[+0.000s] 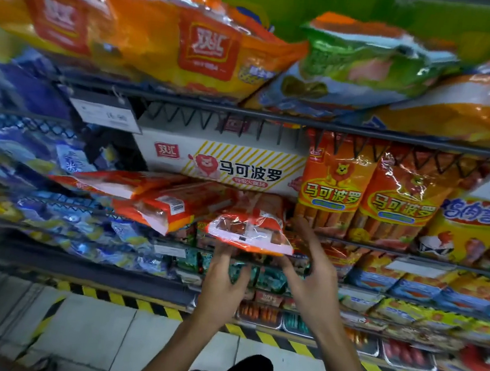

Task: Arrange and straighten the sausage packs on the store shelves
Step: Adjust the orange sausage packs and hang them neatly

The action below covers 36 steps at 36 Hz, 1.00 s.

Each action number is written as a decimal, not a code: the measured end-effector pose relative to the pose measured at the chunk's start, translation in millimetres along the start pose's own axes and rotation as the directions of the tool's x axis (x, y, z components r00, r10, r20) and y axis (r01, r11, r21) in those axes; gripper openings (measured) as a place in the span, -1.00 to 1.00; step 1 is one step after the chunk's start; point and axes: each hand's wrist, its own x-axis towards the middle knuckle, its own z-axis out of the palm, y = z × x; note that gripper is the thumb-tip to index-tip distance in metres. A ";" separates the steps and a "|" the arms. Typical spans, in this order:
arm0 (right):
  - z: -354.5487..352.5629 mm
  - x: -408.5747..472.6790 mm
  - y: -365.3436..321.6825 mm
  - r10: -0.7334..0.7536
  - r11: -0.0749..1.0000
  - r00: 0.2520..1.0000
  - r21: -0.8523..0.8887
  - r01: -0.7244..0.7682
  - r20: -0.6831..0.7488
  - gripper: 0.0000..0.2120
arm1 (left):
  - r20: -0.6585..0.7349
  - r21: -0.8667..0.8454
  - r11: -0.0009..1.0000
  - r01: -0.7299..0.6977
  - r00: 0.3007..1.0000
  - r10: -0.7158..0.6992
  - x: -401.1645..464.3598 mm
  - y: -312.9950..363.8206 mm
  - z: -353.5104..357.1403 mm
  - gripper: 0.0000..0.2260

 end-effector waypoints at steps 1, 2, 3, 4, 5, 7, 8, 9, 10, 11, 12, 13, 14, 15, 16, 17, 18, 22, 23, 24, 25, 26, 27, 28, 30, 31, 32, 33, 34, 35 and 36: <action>2.9 1.0 -2.5 0.001 1.000 1.000 -0.004 -0.001 0.011 -0.33 | -0.037 -0.035 0.999 0.010 0.999 -0.012 -0.2 0.1 -5.0 -0.60; 5.9 2.1 -4.9 -0.001 1.000 1.000 -0.004 0.001 0.018 -0.30 | -0.056 -0.063 0.998 0.029 0.998 -0.033 -0.1 -0.2 -9.6 -0.57; 8.7 3.1 -6.6 -0.002 1.000 1.000 -0.003 0.002 0.022 -0.28 | -0.057 -0.091 0.995 0.047 0.997 -0.052 -0.3 0.2 -14.1 -0.50; 11.7 4.1 -7.7 -0.002 1.000 1.000 -0.007 0.003 0.021 -0.28 | -0.044 -0.117 0.991 0.069 0.996 -0.075 -0.3 -0.2 -18.2 -0.42; 14.2 5.2 -8.6 -0.002 1.000 1.000 -0.010 0.002 0.016 -0.29 | -0.031 -0.137 0.988 0.075 0.996 -0.080 0.5 -0.3 -21.8 -0.36; 17.3 7.3 -9.4 0.008 1.000 1.000 -0.009 -0.008 -0.010 -0.30 | -0.016 -0.158 0.986 0.059 0.998 -0.062 3.7 -1.4 -27.5 -0.32; 18.4 8.3 -9.9 0.011 1.000 1.000 -0.014 -0.012 -0.025 -0.31 | -0.010 -0.161 0.986 0.046 0.999 -0.049 5.8 -0.8 -30.0 -0.32; 19.3 9.0 -10.7 0.011 1.000 0.999 -0.022 -0.012 -0.041 -0.32 | 0.000 -0.163 0.986 0.030 1.000 -0.031 7.8 0.4 -32.8 -0.32; 20.6 10.1 -11.2 0.008 0.999 0.999 -0.032 -0.010 -0.053 -0.33 | 0.015 -0.165 0.986 0.012 1.000 -0.009 10.0 3.0 -35.8 -0.32; 22.1 11.1 -12.0 0.007 0.999 0.998 -0.039 -0.009 -0.065 -0.33 | 0.032 -0.159 0.987 -0.005 0.999 0.010 12.5 4.6 -39.2 -0.32; 24.2 13.0 -13.2 0.002 0.999 0.997 -0.037 -0.005 -0.081 -0.34 | 0.053 -0.144 0.989 -0.019 0.998 0.027 15.5 5.6 -42.3 -0.32; 26.9 14.2 -16.0 -0.010 1.000 0.995 -0.026 0.007 -0.099 -0.37 | 0.074 -0.124 0.992 -0.030 0.996 0.040 18.4 7.1 -45.6 -0.33; 30.2 15.2 -19.6 -0.026 1.000 0.993 -0.005 0.026 -0.116 -0.41 | 0.092 -0.102 0.994 -0.041 0.995 0.050 21.2 7.9 -48.2 -0.34; 33.1 16.4 -24.2 -0.045 0.999 0.991 0.018 0.048 -0.128 -0.45 | 0.108 -0.088 0.995 -0.052 0.992 0.061 23.6 9.0 -50.4 -0.37; 36.4 18.1 -28.6 -0.069 0.997 0.987 0.028 0.074 -0.143 -0.48 | 0.122 -0.087 0.994 -0.062 0.990 0.073 25.6 9.6 -52.1 -0.40; 39.3 19.7 -30.9 -0.084 0.995 0.983 0.037 0.091 -0.161 -0.50 | 0.132 -0.095 0.993 -0.075 0.987 0.087 27.0 10.8 -53.6 -0.42; 41.9 21.2 -32.4 -0.089 0.995 0.979 0.035 0.097 -0.184 -0.51 | 0.139 -0.104 0.991 -0.085 0.985 0.099 28.0 11.2 -54.8 -0.44; 45.4 21.6 -39.7 -0.012 1.000 0.959 -0.001 0.012 -0.283 -0.38 | 0.160 -0.175 0.977 -0.121 0.976 0.149 28.8 15.7 -62.4 -0.44; 44.7 19.7 -43.8 -0.021 1.000 0.952 -0.026 0.014 -0.304 -0.40 | 0.153 -0.197 0.969 -0.148 0.972 0.179 28.8 16.8 -64.6 -0.46; 43.9 17.5 -47.9 -0.035 0.999 0.945 -0.047 0.021 -0.324 -0.47 | 0.140 -0.215 0.960 -0.177 0.968 0.209 28.5 17.5 -66.9 -0.49; 42.6 15.6 -51.5 -0.046 0.998 0.938 -0.050 0.031 -0.343 -0.54 | 0.126 -0.235 0.951 -0.201 0.964 0.235 27.2 19.1 -69.4 -0.52; 41.5 13.3 -55.5 -0.049 0.999 0.932 -0.034 0.040 -0.359 -0.59 | 0.114 -0.253 0.943 -0.215 0.961 0.250 25.7 20.4 -72.0 -0.53; 40.1 10.1 -60.3 -0.035 0.999 0.930 0.012 0.042 -0.366 -0.60 | 0.103 -0.268 0.935 -0.232 0.958 0.267 23.3 22.6 -74.8 -0.53; 39.5 6.3 -66.0 -0.013 0.997 0.930 0.068 0.041 -0.367 -0.61 | 0.091 -0.279 0.925 -0.259 0.951 0.294 20.6 24.5 -77.8 -0.52; 38.9 -1.2 -75.6 0.049 0.977 0.923 0.210 0.035 -0.381 -0.63 | 0.069 -0.299 0.891 -0.342 0.923 0.378 13.9 31.0 -85.3 -0.50; 39.2 -5.8 -79.8 0.092 0.955 0.917 0.294 0.029 -0.387 -0.64 | 0.063 -0.307 0.871 -0.385 0.904 0.422 10.4 34.7 -89.2 -0.48; 40.1 -10.7 -82.6 0.117 0.938 0.912 0.346 0.028 -0.392 -0.65 | 0.060 -0.309 0.853 -0.421 0.887 0.459 7.5 37.7 -92.6 -0.45; 40.6 -15.8 -83.7 0.126 0.937 0.901 0.348 0.029 -0.414 -0.67 | 0.056 -0.307 0.842 -0.444 0.875 0.481 4.8 40.5 -95.4 -0.42; 41.9 -20.2 -86.3 0.132 0.940 0.889 0.341 0.028 -0.438 -0.71 | 0.052 -0.307 0.836 -0.455 0.869 0.492 2.7 42.7 -97.4 -0.39; 42.0 -24.3 -87.3 0.149 0.938 0.873 0.346 0.024 -0.465 -0.77 | 0.049 -0.309 0.831 -0.462 0.865 0.499 0.4 45.3 -99.2 -0.37; 41.9 -27.8 -88.9 0.155 0.937 0.859 0.348 0.028 -0.488 -0.84 | 0.049 -0.311 0.827 -0.469 0.861 0.507 -1.8 47.5 -100.7 -0.36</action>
